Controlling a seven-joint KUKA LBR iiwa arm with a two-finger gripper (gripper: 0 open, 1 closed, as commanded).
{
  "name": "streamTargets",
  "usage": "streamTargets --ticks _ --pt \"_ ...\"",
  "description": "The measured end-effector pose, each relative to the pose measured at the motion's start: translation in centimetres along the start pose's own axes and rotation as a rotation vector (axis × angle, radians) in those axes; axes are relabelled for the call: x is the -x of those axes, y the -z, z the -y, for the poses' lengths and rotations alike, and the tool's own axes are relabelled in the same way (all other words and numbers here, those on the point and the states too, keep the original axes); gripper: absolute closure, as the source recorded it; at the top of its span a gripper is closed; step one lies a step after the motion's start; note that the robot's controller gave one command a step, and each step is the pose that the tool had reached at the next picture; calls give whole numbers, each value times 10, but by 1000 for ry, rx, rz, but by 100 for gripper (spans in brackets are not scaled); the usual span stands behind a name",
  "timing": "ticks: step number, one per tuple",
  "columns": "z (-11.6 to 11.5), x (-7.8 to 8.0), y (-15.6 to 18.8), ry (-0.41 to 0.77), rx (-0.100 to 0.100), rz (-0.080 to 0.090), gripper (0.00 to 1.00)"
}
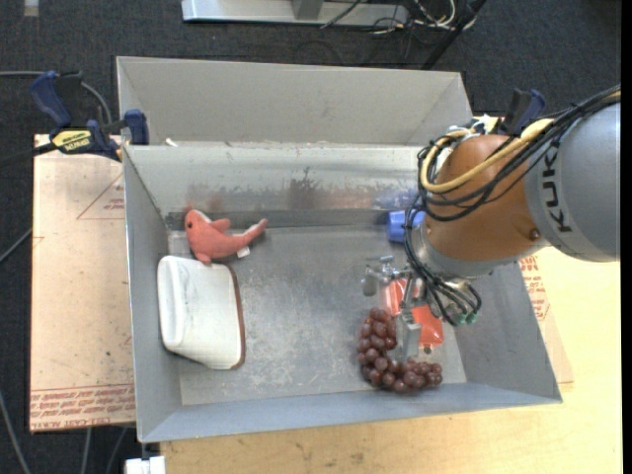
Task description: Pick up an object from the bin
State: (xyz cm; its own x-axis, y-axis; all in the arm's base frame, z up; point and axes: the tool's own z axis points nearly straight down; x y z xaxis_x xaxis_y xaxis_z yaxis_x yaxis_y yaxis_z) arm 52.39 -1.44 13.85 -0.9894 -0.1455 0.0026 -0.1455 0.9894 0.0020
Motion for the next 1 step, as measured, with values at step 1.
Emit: streamTargets --ticks 1 --pt "-4 6 21 59 -1 4 0"
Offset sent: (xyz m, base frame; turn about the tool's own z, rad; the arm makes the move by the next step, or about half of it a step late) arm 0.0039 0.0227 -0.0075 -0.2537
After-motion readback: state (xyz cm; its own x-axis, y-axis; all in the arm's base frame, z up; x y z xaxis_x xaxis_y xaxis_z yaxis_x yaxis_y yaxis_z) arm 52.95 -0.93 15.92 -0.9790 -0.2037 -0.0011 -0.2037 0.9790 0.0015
